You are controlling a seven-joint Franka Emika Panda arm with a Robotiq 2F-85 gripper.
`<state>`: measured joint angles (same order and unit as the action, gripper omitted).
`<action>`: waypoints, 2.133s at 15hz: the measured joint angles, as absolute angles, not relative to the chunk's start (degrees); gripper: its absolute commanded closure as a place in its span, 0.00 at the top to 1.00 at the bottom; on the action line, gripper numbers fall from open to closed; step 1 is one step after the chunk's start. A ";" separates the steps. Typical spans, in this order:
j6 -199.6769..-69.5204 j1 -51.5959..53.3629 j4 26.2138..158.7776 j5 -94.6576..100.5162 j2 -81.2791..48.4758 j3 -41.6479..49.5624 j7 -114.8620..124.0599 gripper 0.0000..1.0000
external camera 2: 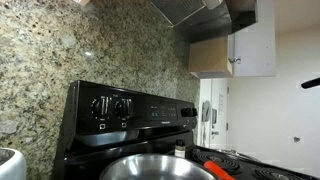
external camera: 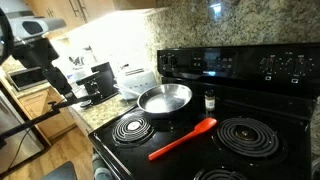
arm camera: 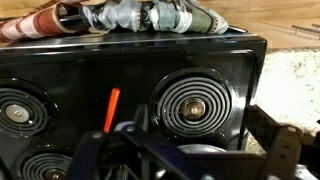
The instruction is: Take the red spoon and mix the content in the pot
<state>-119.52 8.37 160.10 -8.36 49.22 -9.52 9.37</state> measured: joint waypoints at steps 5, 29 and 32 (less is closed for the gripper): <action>-119.52 8.37 160.10 -8.36 49.22 -9.52 9.37 1.00; -135.25 7.14 139.33 -3.84 25.09 -13.63 14.26 1.00; -132.99 5.07 133.68 0.24 18.46 -14.17 18.96 1.00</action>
